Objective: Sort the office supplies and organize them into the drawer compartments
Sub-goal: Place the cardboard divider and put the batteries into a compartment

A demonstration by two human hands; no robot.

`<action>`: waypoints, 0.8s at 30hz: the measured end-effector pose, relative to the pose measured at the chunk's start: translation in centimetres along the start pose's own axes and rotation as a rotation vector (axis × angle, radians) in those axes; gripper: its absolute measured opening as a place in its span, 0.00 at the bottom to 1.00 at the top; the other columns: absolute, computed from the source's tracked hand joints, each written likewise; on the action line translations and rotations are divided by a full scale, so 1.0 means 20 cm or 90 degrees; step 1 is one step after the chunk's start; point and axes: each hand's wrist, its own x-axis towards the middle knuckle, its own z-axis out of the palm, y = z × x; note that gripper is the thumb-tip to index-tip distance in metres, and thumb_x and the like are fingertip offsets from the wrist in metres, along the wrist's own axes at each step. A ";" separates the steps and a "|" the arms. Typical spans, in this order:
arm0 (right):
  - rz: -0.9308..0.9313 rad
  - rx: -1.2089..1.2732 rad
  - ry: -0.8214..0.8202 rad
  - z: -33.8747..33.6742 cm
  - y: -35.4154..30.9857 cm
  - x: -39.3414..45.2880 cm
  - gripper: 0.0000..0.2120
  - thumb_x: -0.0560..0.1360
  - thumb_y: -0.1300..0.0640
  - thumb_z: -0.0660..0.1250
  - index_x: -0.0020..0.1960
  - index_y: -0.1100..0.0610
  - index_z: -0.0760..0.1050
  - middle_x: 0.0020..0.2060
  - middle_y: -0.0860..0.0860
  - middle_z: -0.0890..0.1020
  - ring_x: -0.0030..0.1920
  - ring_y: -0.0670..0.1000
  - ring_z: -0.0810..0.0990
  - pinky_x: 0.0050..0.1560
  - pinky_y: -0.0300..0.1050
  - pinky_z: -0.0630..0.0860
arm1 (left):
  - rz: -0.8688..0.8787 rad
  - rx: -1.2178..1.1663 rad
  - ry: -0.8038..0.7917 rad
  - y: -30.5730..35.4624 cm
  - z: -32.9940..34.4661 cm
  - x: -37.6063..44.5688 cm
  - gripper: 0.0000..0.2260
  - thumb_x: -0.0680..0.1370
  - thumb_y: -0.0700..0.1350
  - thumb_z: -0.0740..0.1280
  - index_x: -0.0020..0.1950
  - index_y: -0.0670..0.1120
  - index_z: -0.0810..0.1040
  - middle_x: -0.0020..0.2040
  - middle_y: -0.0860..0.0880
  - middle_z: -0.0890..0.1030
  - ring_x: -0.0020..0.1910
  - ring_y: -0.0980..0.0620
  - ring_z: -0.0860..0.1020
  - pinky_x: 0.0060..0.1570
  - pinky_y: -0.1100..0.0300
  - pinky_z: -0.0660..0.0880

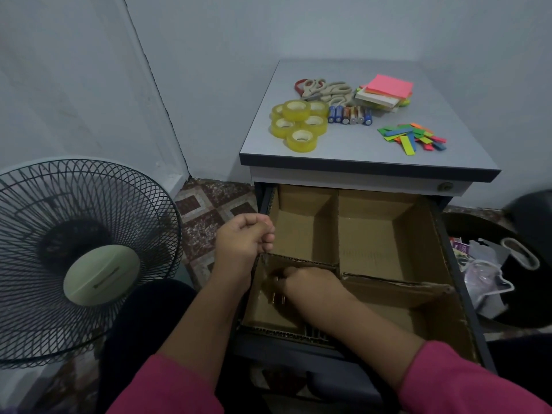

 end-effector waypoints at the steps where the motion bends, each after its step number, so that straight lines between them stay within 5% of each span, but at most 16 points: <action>1: -0.024 -0.019 -0.006 0.00 -0.01 0.01 0.14 0.79 0.63 0.58 0.63 0.59 0.73 0.56 0.56 0.75 0.53 0.59 0.79 0.39 0.48 0.71 | -0.003 0.001 0.000 0.00 0.00 0.00 0.03 0.76 0.34 0.67 0.45 0.40 0.79 0.36 0.45 0.80 0.30 0.56 0.76 0.31 0.64 0.75; 11: 0.013 -0.010 -0.052 0.01 -0.01 0.06 0.12 0.79 0.64 0.58 0.61 0.63 0.73 0.57 0.58 0.78 0.56 0.60 0.79 0.51 0.52 0.77 | -0.005 0.000 0.007 0.00 -0.01 0.00 0.03 0.76 0.34 0.67 0.46 0.40 0.78 0.36 0.45 0.80 0.30 0.55 0.76 0.31 0.65 0.75; 24: 0.028 0.017 -0.051 0.04 0.00 0.07 0.10 0.79 0.63 0.59 0.57 0.62 0.76 0.54 0.57 0.80 0.54 0.58 0.80 0.50 0.50 0.76 | -0.008 0.007 -0.001 0.00 -0.01 -0.01 0.02 0.76 0.34 0.67 0.45 0.40 0.79 0.37 0.44 0.80 0.31 0.55 0.76 0.32 0.64 0.76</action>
